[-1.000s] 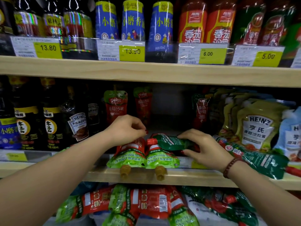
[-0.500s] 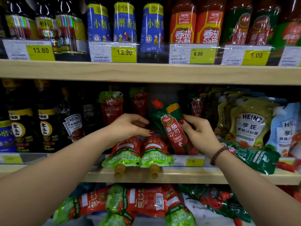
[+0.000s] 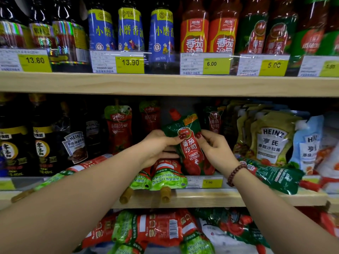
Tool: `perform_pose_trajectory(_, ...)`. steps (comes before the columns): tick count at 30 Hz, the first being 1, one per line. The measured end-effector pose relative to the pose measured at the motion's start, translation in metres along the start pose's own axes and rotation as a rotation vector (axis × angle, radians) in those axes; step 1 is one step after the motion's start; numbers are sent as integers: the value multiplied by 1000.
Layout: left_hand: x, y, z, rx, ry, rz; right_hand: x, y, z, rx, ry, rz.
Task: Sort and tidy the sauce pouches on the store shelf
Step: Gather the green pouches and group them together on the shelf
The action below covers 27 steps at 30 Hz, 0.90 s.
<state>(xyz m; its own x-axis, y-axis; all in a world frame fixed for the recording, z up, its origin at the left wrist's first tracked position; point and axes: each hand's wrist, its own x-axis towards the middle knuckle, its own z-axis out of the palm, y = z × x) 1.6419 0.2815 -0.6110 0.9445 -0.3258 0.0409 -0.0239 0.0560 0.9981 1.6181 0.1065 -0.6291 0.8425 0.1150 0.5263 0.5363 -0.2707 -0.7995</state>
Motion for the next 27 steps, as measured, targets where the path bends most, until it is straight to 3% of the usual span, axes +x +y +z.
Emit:
perform_pose_trajectory(8, 24, 9, 9, 116, 41, 56, -53, 29, 5, -358, 517, 1)
perform_pose_trajectory(18, 52, 4, 13, 110, 61, 63, -70, 40, 5, -731, 273, 10)
perform_pose_trajectory(24, 63, -7, 19, 198, 52, 51, -71, 43, 9, -702, 298, 26)
perform_pose_trajectory(27, 63, -11, 23, 271, -29, 43, -71, 42, 10, -707, 290, 33)
